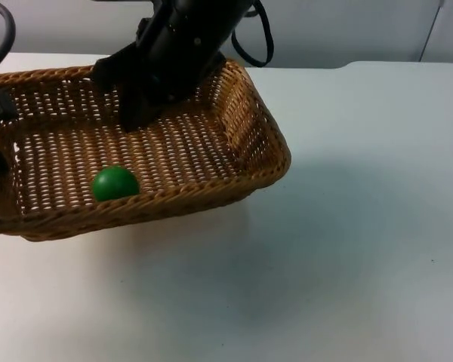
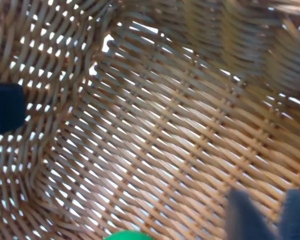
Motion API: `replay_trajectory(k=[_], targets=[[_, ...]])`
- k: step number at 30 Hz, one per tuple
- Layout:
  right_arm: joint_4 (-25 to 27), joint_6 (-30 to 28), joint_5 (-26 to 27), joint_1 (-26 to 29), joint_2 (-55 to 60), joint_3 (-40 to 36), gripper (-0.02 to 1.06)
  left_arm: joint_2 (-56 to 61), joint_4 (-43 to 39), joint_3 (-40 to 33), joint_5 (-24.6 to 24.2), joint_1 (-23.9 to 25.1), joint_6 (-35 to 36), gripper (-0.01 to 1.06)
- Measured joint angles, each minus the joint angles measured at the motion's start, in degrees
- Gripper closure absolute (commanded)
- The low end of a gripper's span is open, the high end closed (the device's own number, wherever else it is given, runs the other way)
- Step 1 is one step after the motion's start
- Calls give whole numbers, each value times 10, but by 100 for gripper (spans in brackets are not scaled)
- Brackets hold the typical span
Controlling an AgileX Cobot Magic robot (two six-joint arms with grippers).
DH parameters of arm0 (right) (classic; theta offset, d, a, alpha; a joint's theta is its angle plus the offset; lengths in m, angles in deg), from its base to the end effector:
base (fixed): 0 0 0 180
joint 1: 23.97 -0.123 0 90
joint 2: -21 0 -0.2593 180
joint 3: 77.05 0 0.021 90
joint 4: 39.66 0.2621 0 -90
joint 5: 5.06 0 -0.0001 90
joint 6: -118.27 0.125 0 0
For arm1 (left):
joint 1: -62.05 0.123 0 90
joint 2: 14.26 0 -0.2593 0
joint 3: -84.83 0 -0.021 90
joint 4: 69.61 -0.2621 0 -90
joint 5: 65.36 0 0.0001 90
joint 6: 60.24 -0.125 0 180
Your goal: Pick up the basket with the left hand and place the ball into the basket with the right hand.
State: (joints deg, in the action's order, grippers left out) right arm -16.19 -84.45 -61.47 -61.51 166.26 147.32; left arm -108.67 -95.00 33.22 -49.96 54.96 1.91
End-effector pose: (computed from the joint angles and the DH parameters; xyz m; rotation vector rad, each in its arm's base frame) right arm 0.3904 0.3523 0.1350 -1.1820 2.4731 0.6021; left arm 0.2721 -0.0482 0.0927 -0.5616 2.2896 -0.5227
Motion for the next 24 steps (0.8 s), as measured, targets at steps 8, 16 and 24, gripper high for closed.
replay_trajectory(k=[8, 16, 24], targets=[[-117, 42, -8, 0, -79, 13, 105, 0, 0, 0, 0, 0, 0, 105], [-226, 124, -14, 11, -209, 15, 105, 0, 0, 0, 0, 0, 0, 105], [-235, 136, -93, 15, -321, 15, 105, 0, 0, 0, 0, 0, 0, 105]])
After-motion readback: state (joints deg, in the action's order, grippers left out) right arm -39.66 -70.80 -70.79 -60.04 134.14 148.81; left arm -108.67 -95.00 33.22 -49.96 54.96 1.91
